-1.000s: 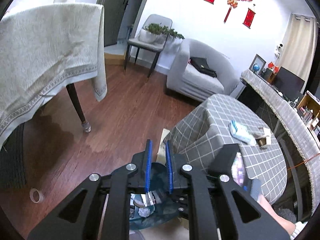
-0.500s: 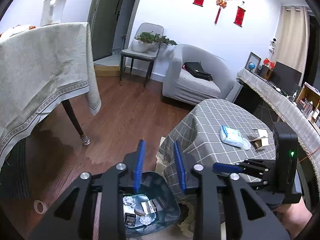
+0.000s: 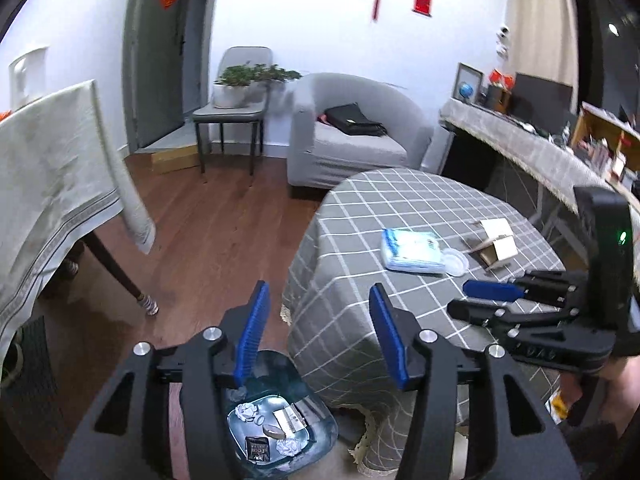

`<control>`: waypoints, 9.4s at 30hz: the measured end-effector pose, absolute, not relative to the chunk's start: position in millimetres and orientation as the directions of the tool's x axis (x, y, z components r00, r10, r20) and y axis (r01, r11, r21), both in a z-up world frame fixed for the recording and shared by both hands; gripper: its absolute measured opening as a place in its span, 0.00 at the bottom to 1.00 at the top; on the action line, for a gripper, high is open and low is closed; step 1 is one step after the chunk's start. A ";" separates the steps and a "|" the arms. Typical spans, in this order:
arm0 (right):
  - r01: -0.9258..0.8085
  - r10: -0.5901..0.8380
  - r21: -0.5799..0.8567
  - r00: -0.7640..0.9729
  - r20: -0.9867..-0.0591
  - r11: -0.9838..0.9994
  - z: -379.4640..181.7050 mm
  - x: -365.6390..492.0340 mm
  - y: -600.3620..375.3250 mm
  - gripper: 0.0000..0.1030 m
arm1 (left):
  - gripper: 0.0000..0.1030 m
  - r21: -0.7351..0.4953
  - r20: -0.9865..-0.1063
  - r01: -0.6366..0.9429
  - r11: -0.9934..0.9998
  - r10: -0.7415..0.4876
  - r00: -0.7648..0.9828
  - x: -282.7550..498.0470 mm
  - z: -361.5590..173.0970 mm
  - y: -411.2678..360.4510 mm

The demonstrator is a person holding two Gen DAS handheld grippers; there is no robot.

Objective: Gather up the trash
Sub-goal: 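Move both tools back over the table toward the tissue pack and foam box, then grasp the blue-white tissue pack with the left tool while the right tool grasps the white foam box, then carry the tissue pack and foam box over the teal bin, then open the left tool to drop the tissue pack while the right tool drops the foam box, then move both tools back toward the table with the plastic lid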

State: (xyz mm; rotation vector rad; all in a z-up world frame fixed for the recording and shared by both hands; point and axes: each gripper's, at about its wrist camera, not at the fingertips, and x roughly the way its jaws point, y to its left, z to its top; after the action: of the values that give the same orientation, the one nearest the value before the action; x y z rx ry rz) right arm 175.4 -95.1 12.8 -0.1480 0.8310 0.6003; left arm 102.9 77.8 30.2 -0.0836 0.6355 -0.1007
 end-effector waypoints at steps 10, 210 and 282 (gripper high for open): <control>-0.478 0.404 0.105 0.582 -0.706 0.872 15.5 177.8 -148.5 0.56 | 0.67 -0.084 -0.638 0.183 0.980 -0.194 0.745 140.7 7.6 24.0; -0.745 0.206 0.079 0.080 -0.975 0.663 -207.0 182.4 132.3 0.74 | 0.27 -0.310 -0.734 -0.233 0.922 -0.076 0.675 64.8 -50.7 279.2; -0.406 0.353 0.097 0.622 -0.700 0.909 28.8 220.7 -186.2 0.62 | 0.64 -0.132 -0.636 0.219 0.967 -0.252 0.729 167.3 10.1 -1.4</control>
State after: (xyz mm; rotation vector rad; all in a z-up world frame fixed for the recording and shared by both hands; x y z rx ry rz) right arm 220.7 -186.2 28.8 -0.0724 0.7875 0.4360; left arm 167.3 -1.4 10.1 -0.0486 0.7073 -0.2594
